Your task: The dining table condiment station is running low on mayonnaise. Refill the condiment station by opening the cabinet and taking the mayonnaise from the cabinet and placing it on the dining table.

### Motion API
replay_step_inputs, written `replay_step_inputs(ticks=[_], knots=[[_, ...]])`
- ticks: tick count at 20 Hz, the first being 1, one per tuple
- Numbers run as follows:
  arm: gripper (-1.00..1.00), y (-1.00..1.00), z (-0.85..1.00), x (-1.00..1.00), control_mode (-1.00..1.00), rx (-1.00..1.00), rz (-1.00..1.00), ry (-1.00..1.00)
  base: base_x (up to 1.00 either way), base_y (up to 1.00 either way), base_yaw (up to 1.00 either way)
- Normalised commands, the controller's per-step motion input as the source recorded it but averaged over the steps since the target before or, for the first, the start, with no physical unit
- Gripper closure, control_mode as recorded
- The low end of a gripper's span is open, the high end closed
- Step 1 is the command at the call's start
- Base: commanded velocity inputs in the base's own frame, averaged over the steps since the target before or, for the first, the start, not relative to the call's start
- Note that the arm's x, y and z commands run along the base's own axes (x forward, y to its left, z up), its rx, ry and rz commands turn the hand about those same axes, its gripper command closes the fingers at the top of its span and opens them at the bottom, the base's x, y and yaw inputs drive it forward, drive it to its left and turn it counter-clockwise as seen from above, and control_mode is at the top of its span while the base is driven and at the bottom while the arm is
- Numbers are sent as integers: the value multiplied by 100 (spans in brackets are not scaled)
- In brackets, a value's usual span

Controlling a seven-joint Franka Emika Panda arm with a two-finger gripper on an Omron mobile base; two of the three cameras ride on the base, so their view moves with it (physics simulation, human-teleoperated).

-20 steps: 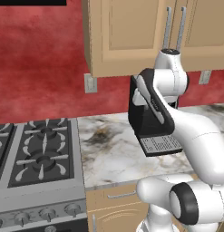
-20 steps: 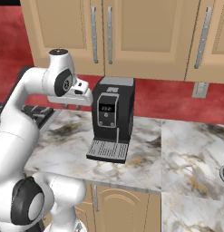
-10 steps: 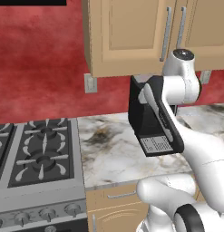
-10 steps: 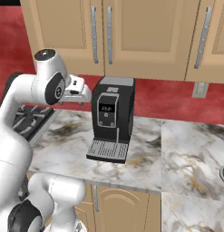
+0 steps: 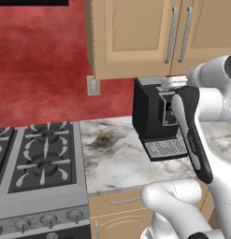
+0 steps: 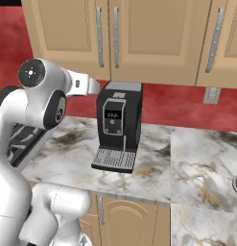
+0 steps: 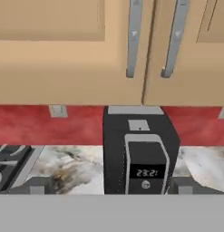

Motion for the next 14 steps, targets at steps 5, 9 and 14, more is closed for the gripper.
replay_step_inputs(ticks=[5, 9, 14], knots=[[-100, -57, 56, 45, -100, 17, 0, -42, 0, 0, 0], [-100, -26, 31, 64, -100, 17, 0, -23, 0, 0, 0], [-100, 4, 17, 69, -100, 2, 0, -21, 0, 0, 0]])
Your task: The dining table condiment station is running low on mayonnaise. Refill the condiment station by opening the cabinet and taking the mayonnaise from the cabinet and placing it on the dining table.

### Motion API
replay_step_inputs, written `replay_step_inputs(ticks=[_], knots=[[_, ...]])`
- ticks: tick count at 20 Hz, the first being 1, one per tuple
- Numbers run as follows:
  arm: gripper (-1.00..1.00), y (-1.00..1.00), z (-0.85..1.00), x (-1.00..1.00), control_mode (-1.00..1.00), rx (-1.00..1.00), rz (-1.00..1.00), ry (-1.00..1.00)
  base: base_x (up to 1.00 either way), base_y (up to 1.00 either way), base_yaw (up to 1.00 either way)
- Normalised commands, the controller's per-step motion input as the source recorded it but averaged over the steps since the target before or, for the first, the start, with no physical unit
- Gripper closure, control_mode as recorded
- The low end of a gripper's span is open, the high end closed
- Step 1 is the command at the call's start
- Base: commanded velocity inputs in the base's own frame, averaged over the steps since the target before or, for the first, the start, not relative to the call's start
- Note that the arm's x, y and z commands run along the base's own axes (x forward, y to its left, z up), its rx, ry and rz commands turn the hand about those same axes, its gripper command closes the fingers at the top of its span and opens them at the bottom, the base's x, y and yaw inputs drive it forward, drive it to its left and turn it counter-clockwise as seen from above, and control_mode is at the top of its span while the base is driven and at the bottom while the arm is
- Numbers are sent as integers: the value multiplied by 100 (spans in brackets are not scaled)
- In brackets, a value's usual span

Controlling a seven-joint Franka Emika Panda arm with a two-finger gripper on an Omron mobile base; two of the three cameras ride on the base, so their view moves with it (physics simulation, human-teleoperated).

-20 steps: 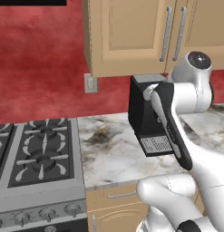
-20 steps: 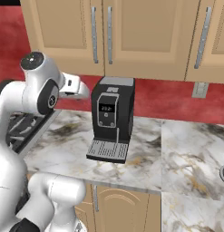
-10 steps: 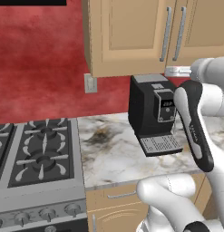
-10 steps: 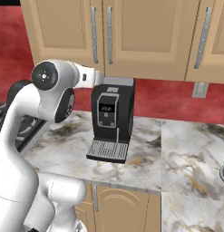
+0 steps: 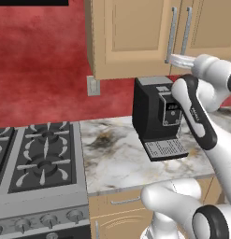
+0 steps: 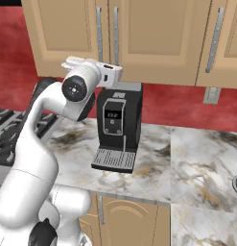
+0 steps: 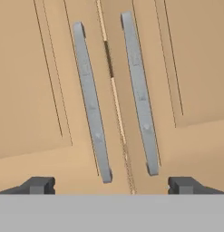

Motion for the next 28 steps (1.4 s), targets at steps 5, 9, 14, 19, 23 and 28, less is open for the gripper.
replay_step_inputs(ticks=[5, 9, 14, 19, 23, 28], knots=[[-100, 1, 22, 50, -100, 0, 1, -17, 0, 0, 0], [-100, 0, 35, 4, -100, -6, 3, -21, 0, 0, 0], [-100, 5, 10, 5, -100, -6, 4, -11, 0, 0, 0], [-100, 0, 0, 27, -100, -2, 1, 0, 0, 0, 0], [-100, 13, 0, 43, -100, 0, 0, 1, 0, 0, 0], [-100, 29, 0, 33, -100, 0, 0, 0, 0, 0, 0]])
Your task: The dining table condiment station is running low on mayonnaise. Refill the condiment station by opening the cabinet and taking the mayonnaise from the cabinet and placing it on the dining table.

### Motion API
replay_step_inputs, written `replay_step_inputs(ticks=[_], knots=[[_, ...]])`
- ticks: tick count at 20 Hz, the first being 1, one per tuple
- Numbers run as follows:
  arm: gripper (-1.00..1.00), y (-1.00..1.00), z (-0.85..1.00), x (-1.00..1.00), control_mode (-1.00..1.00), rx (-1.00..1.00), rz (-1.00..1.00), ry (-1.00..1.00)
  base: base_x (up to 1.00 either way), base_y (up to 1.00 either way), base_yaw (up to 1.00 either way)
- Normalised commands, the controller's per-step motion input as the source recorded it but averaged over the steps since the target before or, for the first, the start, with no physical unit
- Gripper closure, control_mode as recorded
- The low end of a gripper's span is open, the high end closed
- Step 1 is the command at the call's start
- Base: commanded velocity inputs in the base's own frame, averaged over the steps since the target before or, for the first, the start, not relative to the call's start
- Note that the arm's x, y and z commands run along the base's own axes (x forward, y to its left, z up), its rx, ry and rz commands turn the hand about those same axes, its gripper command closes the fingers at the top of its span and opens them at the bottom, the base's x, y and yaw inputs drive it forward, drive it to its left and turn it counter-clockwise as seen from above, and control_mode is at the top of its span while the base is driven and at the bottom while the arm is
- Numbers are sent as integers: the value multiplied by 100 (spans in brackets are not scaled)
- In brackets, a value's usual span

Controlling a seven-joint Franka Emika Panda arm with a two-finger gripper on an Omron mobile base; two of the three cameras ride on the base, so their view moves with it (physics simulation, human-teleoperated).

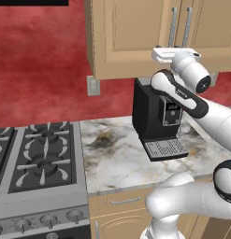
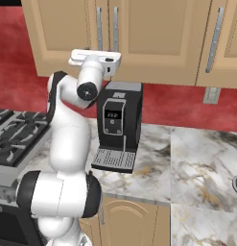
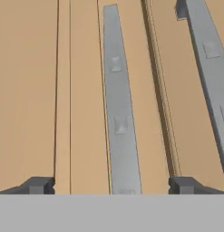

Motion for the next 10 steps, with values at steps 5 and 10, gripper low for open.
replay_step_inputs(ticks=[5, 10], knots=[[-100, 3, 2, 19, -100, 0, 0, 0, 0, 0, 0], [-100, 0, 8, 20, -100, 0, 0, 2, 0, 0, 0]])
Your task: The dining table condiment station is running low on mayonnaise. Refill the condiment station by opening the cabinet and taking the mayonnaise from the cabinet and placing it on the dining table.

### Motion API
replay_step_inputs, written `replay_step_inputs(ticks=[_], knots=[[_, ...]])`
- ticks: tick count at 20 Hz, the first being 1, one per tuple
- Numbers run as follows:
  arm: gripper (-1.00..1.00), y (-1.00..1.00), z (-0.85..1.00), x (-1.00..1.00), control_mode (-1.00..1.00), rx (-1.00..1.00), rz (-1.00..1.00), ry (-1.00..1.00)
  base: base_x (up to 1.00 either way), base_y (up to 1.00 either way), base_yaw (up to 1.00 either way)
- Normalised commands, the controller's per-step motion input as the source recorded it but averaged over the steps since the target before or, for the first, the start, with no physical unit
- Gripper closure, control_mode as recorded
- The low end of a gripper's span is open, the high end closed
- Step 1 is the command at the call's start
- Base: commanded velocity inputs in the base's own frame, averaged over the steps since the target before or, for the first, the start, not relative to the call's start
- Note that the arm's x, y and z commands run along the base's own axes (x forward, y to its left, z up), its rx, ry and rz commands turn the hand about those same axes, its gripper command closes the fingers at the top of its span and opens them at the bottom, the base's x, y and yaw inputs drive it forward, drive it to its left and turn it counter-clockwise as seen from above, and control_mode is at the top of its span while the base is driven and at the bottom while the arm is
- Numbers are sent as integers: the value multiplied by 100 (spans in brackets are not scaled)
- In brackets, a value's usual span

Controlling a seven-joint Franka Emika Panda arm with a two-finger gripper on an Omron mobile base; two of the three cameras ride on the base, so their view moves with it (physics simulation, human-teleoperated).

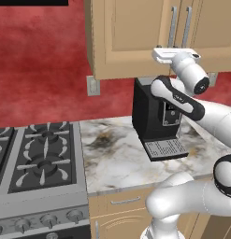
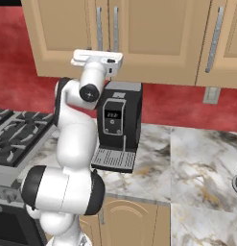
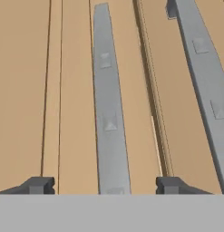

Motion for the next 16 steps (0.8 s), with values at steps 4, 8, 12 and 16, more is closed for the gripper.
replay_step_inputs(ticks=[4, 8, 12, 16], knots=[[100, 3, 0, 39, -100, 0, 0, 17, 0, 0, 0], [100, 4, 0, 55, -100, 0, 0, 23, 0, 0, 0], [100, 20, 0, 34, -100, 0, 0, 15, 0, 0, 0], [100, 38, 0, 5, -100, 0, 2, 1, 0, 0, 0]])
